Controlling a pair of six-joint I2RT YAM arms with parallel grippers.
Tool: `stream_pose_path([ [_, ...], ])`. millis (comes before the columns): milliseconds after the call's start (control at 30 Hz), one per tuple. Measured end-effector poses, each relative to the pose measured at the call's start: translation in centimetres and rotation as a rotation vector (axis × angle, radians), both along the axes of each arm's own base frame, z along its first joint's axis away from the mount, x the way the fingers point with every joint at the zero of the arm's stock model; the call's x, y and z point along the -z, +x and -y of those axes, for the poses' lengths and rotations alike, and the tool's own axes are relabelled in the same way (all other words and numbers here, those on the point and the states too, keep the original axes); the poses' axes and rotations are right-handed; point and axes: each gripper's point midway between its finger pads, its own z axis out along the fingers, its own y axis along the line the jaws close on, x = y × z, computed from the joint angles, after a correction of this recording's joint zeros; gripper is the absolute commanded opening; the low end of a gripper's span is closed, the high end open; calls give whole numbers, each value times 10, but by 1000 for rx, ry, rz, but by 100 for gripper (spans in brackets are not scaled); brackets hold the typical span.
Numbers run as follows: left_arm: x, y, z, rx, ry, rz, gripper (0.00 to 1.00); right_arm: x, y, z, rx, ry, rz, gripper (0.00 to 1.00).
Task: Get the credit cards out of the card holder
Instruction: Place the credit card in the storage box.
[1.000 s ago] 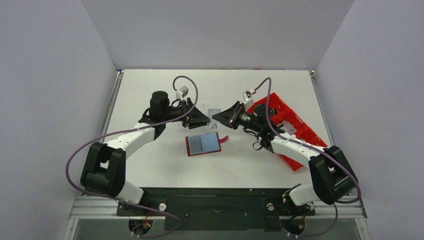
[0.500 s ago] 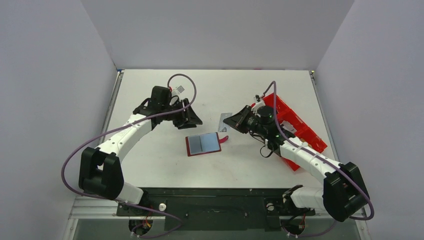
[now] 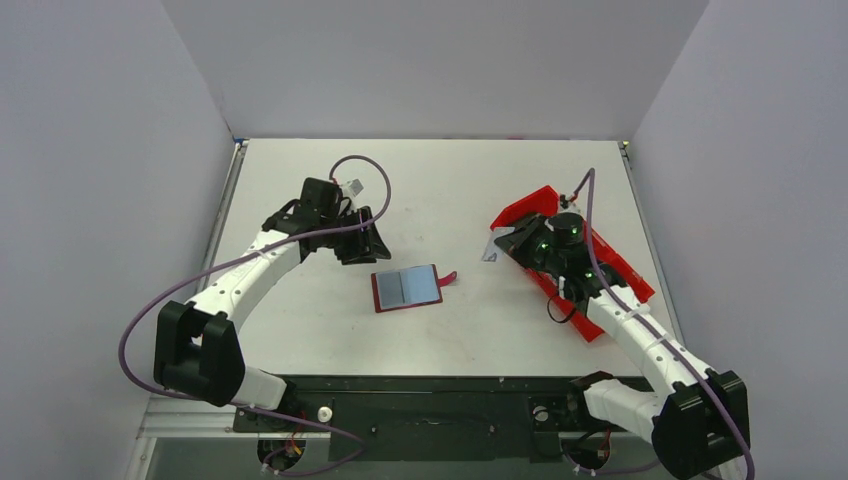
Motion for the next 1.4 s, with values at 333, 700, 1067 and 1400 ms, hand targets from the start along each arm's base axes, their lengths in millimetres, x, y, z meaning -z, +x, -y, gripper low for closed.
stream_pose_path([
  [333, 9, -3, -4, 5, 25, -3, 44, 22, 1, 88, 232, -181, -135, 0],
  [700, 10, -3, -4, 7, 28, -4, 44, 43, 13, 164, 474, -468, -352, 0],
  [1067, 14, -4, -6, 4, 37, -11, 44, 78, 18, 197, 554, -673, -522, 0],
  [1400, 15, -4, -7, 1, 42, -11, 44, 100, 16, 207, 569, -751, -592, 0],
])
